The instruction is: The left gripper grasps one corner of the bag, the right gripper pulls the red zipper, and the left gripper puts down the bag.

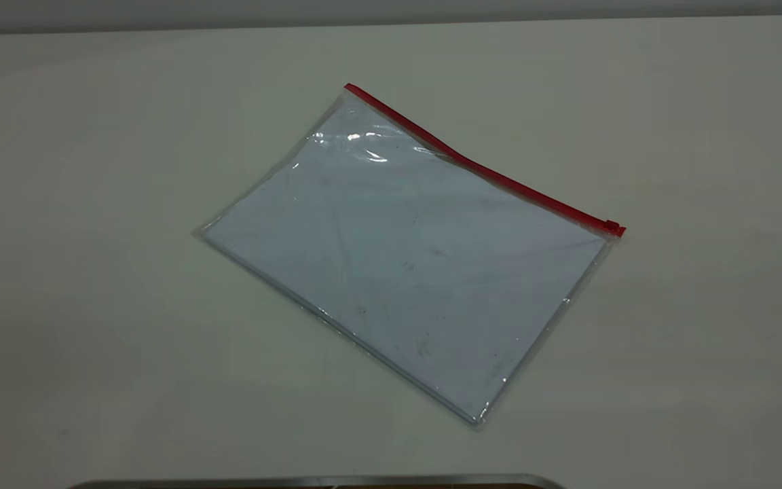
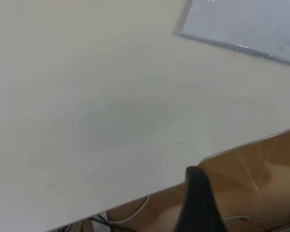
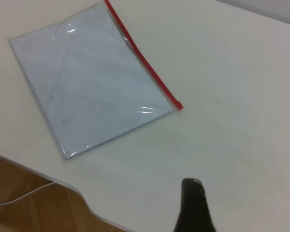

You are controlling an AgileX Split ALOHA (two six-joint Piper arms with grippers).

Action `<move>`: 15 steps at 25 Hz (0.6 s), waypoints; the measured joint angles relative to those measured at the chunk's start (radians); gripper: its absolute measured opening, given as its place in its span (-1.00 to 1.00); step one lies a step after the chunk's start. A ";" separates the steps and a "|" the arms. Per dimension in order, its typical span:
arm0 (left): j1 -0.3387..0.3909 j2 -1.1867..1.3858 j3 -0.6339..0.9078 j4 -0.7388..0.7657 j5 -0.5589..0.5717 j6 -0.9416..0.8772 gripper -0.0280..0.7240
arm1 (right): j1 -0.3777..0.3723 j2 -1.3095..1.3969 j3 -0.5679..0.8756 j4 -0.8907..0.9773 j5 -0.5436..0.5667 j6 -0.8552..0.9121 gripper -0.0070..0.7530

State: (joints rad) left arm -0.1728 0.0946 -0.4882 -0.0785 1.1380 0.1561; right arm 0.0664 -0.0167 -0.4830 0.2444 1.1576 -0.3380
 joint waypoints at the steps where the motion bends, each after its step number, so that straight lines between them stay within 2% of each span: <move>1: 0.000 0.000 0.000 0.000 0.000 0.000 0.64 | 0.000 0.000 0.000 0.000 0.000 0.000 0.53; 7: 0.011 0.000 0.000 0.000 0.000 0.002 0.64 | 0.000 0.000 0.000 0.000 0.000 0.000 0.53; 15: 0.165 -0.079 0.000 0.000 0.000 -0.015 0.64 | 0.000 0.000 0.000 0.000 0.000 0.001 0.53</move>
State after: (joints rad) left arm -0.0081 0.0159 -0.4882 -0.0785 1.1380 0.1413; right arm 0.0664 -0.0167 -0.4830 0.2444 1.1576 -0.3369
